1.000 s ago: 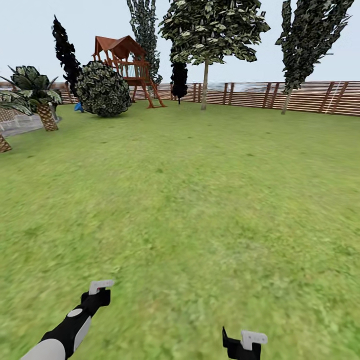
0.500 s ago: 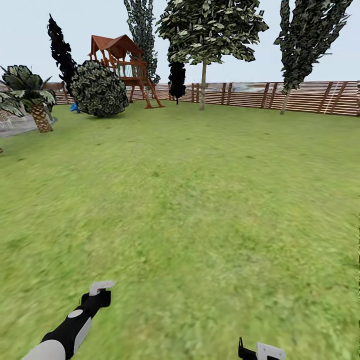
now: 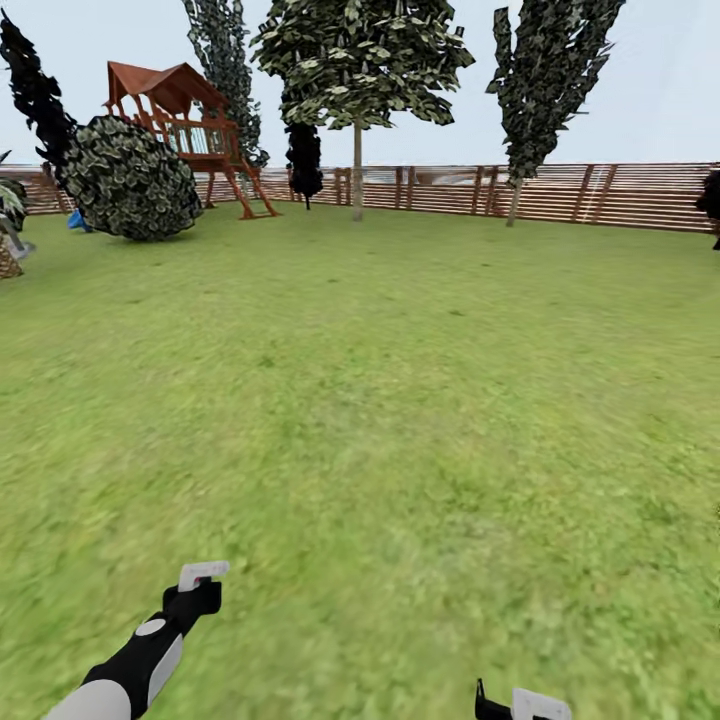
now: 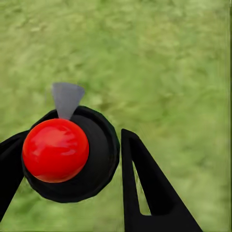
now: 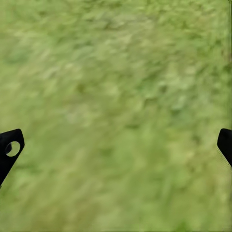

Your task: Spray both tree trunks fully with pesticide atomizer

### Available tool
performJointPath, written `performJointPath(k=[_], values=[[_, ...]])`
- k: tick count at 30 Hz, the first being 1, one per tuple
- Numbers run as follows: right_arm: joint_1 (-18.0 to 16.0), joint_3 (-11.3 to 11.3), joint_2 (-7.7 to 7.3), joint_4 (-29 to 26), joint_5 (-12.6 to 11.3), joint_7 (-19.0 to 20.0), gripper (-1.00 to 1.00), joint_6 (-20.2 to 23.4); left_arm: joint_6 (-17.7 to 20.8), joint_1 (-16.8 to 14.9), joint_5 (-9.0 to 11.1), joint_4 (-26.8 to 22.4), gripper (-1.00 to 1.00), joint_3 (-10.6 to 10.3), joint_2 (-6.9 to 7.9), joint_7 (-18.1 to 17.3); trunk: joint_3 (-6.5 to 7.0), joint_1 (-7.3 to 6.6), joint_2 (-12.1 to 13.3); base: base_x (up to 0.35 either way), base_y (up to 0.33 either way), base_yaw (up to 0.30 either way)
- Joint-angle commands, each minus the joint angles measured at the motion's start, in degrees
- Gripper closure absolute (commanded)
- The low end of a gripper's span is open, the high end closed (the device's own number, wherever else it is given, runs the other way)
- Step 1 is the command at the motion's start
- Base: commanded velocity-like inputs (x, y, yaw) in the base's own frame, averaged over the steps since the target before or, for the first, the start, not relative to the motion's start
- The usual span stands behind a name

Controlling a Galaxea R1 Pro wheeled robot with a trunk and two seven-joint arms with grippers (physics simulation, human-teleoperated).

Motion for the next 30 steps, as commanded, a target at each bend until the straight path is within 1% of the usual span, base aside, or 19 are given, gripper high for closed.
performJointPath(k=[1, 9, 13, 30], values=[[0.0, 0.0, 0.04, 0.0, 0.0, 0.0, -1.0, 0.0, 0.0, 0.0, 0.0, 0.0, 1.0, 0.0, 0.03, 0.0, 0.01, 0.0, 0.0, 0.34, 0.0, -0.088], [0.0, -0.1, 0.0, 0.1, 0.0, -0.2, -1.0, 0.1, 0.0, 0.0, 0.1, 0.0, 1.0, 0.0, 0.06, 0.0, 0.03, 0.0, 0.0, 0.34, 0.0, -0.013], [0.0, -0.1, -0.02, 1.2, -0.1, -0.2, -1.0, 0.1, 0.0, 0.0, 0.1, 0.0, 1.0, 0.0, 0.06, 0.0, 0.03, 0.0, 0.0, 0.34, 0.0, 0.0], [0.0, -0.1, -0.02, 1.3, -0.1, -0.2, -1.0, 0.1, 0.0, 0.0, 0.1, 0.0, 1.0, 0.1, 0.15, 0.1, 0.03, 0.0, 0.0, 0.34, 0.0, 0.0]])
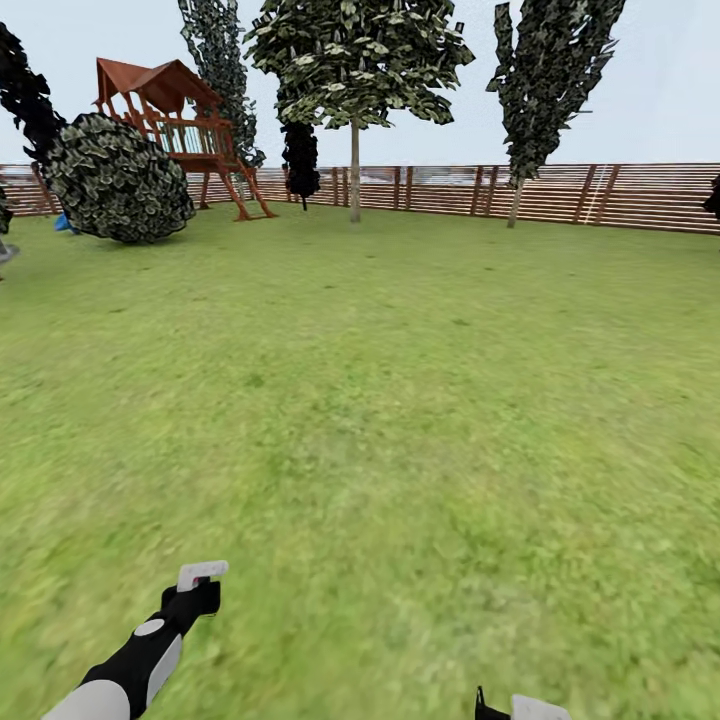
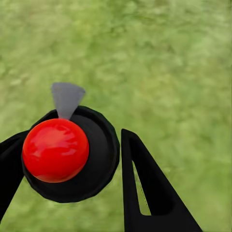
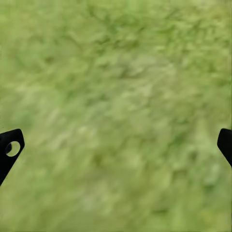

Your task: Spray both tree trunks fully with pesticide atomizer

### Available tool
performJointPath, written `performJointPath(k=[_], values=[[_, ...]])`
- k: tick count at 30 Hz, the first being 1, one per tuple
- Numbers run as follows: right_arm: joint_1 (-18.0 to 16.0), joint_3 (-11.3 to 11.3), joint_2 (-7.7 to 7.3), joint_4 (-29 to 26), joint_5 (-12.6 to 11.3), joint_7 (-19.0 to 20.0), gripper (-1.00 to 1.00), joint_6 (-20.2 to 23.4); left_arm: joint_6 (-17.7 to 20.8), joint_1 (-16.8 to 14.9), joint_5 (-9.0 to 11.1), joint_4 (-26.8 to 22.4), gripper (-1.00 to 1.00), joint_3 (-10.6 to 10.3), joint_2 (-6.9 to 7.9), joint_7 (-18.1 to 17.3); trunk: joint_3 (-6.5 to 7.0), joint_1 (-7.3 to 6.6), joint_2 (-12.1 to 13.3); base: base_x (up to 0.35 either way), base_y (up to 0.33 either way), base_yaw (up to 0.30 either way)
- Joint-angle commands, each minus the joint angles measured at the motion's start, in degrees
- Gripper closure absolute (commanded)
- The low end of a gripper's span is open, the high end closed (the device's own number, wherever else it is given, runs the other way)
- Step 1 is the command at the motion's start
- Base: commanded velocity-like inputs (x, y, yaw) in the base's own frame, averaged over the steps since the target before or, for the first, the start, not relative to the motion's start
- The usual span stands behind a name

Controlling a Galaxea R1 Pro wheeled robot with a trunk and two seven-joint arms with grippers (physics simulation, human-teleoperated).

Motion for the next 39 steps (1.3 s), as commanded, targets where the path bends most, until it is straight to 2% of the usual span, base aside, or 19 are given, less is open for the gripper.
performJointPath(k=[1, 9, 16, 39], values=[[0.0, 0.0, 0.0, 0.0, 0.0, 0.0, -1.0, 0.0, 0.0, 0.0, 0.0, 0.0, 1.0, 0.0, 0.0, 0.0, 0.0, 0.0, 0.0, 0.34, 0.0, 0.0], [0.0, 0.0, 0.07, 0.0, 0.0, 0.1, -1.0, 0.0, 0.0, 0.0, 0.0, 0.0, 1.0, 0.0, 0.14, 0.0, 0.0, 0.0, 0.0, 0.34, 0.0, 0.007], [0.0, 0.0, 0.09, 0.0, 0.0, 0.1, -1.0, 0.0, 0.1, 0.0, 0.0, 0.0, 1.0, 0.0, 0.26, 0.0, 0.0, 0.0, 0.0, 0.34, 0.0, 0.133], [0.0, 0.0, 0.0, 0.0, 0.0, 0.0, -1.0, 0.0, -0.1, 0.0, 0.1, -0.1, 1.0, 0.0, 0.35, -0.2, 0.0, 0.0, 0.0, 0.34, 0.0, 0.002]])
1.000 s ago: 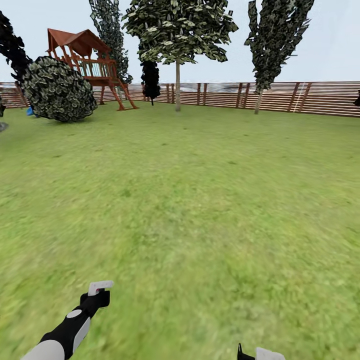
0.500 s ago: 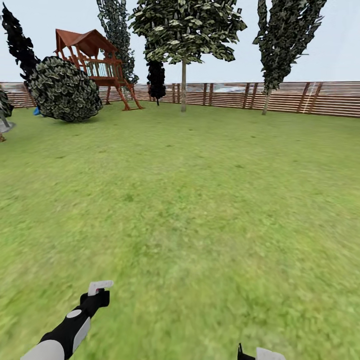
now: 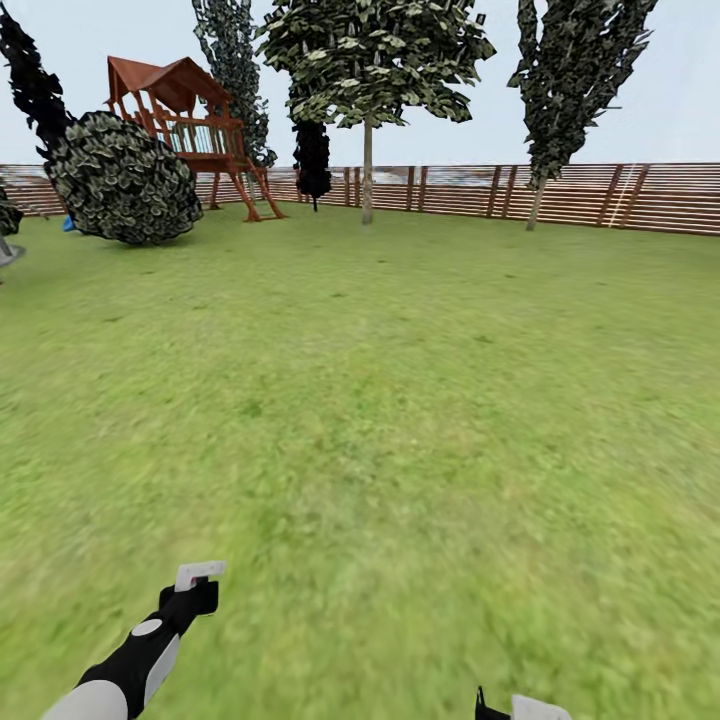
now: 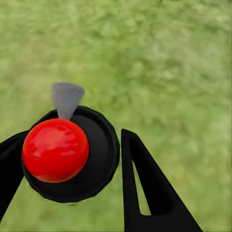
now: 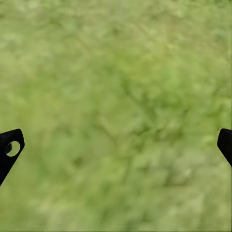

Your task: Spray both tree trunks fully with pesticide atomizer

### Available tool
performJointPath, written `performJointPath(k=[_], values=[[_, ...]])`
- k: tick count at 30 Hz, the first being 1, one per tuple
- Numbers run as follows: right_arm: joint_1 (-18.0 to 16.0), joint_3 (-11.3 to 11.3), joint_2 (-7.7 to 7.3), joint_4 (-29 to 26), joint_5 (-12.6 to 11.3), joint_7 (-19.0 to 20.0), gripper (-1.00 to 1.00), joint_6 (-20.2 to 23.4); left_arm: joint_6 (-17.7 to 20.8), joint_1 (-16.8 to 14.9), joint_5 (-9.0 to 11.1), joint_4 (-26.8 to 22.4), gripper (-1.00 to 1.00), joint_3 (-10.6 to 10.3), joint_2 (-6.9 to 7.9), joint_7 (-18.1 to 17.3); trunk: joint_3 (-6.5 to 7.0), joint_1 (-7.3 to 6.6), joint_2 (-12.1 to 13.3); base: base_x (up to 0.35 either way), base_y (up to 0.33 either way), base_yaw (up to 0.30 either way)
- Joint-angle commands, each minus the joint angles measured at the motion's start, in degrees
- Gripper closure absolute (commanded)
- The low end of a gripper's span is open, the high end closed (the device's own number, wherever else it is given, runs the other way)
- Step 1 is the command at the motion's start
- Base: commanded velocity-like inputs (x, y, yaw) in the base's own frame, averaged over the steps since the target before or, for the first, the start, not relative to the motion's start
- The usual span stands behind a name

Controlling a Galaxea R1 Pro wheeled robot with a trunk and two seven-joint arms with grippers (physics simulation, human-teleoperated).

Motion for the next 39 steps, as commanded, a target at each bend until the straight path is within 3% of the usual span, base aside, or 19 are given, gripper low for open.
performJointPath(k=[1, 39], values=[[0.0, 0.0, 0.0, 0.0, 0.0, 0.0, -1.0, 0.0, 0.0, 0.0, 0.0, 0.0, 1.0, 0.0, 0.0, 0.0, 0.0, 0.0, 0.0, 0.34, 0.0, 0.0], [0.0, 0.0, 0.0, 0.0, 0.0, 0.0, -1.0, 0.0, 0.0, 0.0, 0.1, -0.1, 1.0, 0.0, 0.02, 0.1, 0.0, 0.0, 0.0, 0.34, 0.0, 0.0]])
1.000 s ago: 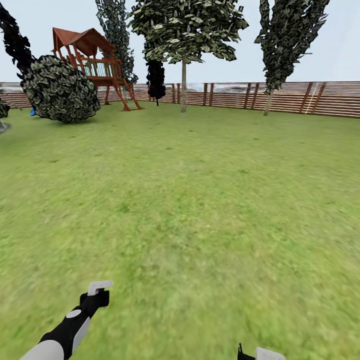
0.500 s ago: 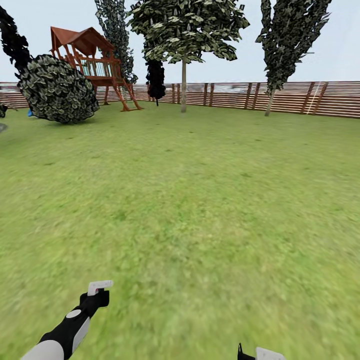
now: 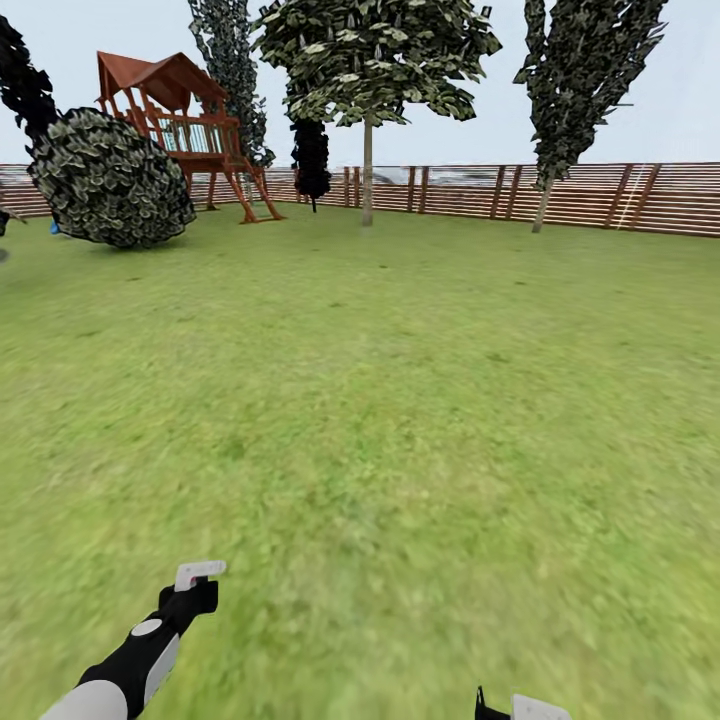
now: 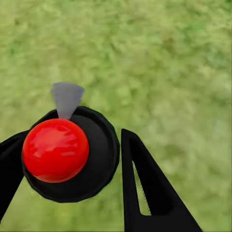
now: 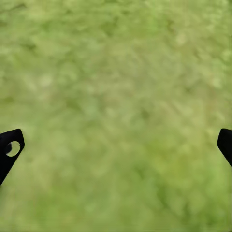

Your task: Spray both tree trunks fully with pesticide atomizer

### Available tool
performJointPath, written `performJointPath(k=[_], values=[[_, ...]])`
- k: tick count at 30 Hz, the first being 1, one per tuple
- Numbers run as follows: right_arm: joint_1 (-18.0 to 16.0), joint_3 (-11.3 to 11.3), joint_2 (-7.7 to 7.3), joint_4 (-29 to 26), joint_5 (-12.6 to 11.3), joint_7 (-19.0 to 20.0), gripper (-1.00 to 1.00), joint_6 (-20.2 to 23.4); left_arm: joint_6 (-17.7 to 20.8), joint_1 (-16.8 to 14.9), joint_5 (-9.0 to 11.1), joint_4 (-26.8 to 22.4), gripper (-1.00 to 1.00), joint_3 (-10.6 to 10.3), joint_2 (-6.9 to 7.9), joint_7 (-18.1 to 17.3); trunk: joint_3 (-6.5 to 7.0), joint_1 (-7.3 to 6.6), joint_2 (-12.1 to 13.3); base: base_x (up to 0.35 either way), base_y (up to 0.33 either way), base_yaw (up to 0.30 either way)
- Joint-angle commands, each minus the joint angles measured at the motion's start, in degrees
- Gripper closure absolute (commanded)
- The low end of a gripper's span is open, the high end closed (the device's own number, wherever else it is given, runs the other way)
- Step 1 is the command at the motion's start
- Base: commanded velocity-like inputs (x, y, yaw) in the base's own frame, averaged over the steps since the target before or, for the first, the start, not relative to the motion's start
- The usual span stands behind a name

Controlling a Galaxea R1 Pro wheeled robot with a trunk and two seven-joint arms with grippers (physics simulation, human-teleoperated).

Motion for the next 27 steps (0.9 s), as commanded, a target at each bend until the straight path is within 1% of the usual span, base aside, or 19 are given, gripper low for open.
performJointPath(k=[1, 27], values=[[0.0, 0.0, 0.0, 0.0, 0.0, 0.0, -1.0, 0.0, 0.0, 0.0, 0.0, 0.0, 1.0, 0.0, -0.01, 0.0, 0.0, 0.0, 0.0, 0.34, 0.0, 0.0], [0.0, 0.0, 0.0, 0.0, 0.0, 0.0, -1.0, 0.0, 0.1, 0.0, 0.0, -0.2, 1.0, 0.0, 0.07, 0.0, 0.0, 0.0, 0.0, 0.34, 0.0, 0.0]])
